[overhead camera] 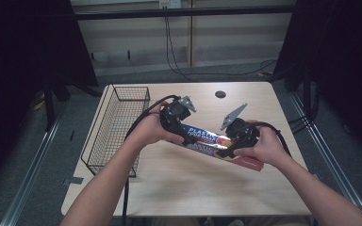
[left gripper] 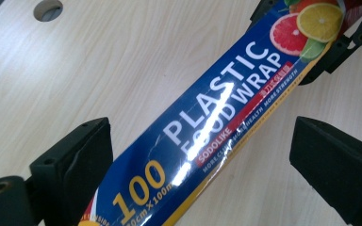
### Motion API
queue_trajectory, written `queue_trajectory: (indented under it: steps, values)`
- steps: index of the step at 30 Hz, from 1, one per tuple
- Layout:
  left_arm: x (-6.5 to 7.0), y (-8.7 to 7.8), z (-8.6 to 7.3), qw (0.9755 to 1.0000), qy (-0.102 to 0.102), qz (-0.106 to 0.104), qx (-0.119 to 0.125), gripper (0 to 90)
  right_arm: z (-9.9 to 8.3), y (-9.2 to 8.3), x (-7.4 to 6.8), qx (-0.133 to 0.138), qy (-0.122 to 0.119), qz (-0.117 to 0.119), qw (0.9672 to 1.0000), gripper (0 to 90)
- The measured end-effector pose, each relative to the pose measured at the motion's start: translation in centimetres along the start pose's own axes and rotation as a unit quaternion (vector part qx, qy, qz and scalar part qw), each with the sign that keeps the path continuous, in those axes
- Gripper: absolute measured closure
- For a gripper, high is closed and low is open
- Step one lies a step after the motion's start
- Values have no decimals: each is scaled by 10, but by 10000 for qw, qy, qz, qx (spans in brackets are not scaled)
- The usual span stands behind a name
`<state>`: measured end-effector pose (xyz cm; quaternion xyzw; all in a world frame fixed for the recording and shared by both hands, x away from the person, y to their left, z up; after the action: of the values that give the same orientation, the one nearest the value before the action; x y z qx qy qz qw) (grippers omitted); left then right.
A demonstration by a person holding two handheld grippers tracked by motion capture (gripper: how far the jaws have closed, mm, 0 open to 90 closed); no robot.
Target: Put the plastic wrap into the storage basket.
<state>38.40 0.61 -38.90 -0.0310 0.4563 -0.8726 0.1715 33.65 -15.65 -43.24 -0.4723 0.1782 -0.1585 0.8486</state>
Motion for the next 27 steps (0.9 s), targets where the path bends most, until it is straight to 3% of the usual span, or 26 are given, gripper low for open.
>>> queue_trajectory:
  steps: [11, 16, 20, 27]
  values:
    - [6, 12, -2, 9988, 387, -195, -237, 76, 3, 1, -4, 100, -216, 101, 9997, 440]
    - [7, 17, -3, 9983, 436, -224, -317, 83, 3, 1, -5, 42, -295, 73, 9995, 440]
    - [9, 22, -5, 9966, 640, -313, -420, 89, 4, 2, -5, 37, -393, 98, 9992, 439]
    - [14, 29, -6, 9947, 759, -421, -552, 127, 6, 1, -7, 24, -526, 129, 9985, 439]
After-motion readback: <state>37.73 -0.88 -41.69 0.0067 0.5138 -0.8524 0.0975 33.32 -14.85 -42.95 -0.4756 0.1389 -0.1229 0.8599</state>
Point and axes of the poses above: each handheld gripper's, and its own axes: y roughly forward along the jaws, z roughly out of its top, x roughly to its right, the point moved 6 cm from there along y, roughly forward along the jaws, and after that the axes turned 7 degrees about z, right-handed, at the moved point
